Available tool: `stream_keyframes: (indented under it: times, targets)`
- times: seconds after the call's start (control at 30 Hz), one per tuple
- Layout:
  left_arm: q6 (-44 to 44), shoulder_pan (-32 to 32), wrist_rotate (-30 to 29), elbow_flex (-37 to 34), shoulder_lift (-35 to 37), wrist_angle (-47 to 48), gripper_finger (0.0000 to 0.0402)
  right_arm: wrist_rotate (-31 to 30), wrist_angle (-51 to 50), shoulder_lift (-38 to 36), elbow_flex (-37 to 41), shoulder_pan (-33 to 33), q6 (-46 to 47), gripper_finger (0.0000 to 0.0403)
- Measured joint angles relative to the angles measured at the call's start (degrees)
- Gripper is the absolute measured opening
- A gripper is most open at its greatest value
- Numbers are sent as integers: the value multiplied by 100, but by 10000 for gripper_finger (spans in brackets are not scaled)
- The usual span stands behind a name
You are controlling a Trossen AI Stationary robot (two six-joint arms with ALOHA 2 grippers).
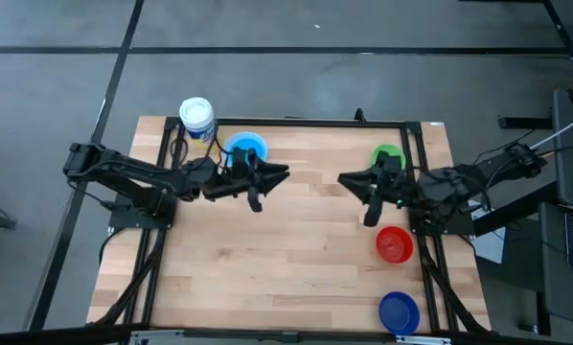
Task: Nest bowls inside each other
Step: Stack the red bowl on top of the light blue bowl
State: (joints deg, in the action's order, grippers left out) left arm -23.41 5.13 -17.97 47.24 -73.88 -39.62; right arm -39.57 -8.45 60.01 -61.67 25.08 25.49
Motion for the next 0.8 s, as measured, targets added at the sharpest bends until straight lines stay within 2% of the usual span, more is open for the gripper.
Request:
stream_keyframes:
  times: [0.07,0.23,0.3,0.37,0.6,0.8]
  targets:
    - [213,0,-193,0,187,423,100,-76,-324,129,-6,0,525,70]
    - [450,-4,-796,0,746,2368,100,-219,-2600,605,-2,145,2809,83]
    - [328,-4,-827,0,876,3210,100,34,-3201,850,0,275,3585,86]
    - [202,-2,-827,0,936,3652,100,430,-3644,1103,0,437,4270,88]
    - [148,85,-829,0,988,3765,100,1246,-4091,1668,-2,1380,6385,87]
    - [130,83,-840,0,988,3773,100,1398,-4397,1718,-2,2350,8327,98]
